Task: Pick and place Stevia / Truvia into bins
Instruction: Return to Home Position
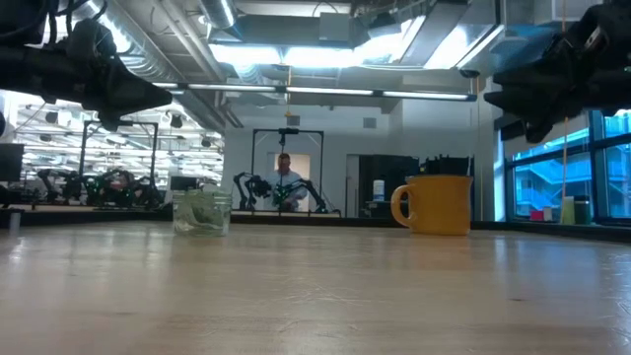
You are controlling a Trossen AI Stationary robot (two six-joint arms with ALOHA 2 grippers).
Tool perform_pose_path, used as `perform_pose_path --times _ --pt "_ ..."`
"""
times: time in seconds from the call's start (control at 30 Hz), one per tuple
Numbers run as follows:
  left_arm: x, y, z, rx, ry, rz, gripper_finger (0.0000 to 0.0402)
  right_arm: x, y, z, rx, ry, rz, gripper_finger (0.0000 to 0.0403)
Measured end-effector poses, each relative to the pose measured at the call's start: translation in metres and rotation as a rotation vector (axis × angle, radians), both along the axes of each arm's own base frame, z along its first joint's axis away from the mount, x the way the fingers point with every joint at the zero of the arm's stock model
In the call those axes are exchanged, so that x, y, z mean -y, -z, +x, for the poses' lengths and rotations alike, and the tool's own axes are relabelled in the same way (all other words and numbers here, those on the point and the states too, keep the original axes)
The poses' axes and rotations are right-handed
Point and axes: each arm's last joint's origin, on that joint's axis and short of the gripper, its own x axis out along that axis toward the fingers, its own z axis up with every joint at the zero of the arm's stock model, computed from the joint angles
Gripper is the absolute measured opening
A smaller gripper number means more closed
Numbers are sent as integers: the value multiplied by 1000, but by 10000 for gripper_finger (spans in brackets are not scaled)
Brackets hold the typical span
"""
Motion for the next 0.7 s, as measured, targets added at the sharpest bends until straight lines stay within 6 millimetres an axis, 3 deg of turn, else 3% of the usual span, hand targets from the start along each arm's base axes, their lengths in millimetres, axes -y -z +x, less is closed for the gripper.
perform_pose_path --times 0.7 --pt "2 1 1 -29 92 56 22 0 2 0 -11 -4 57 161"
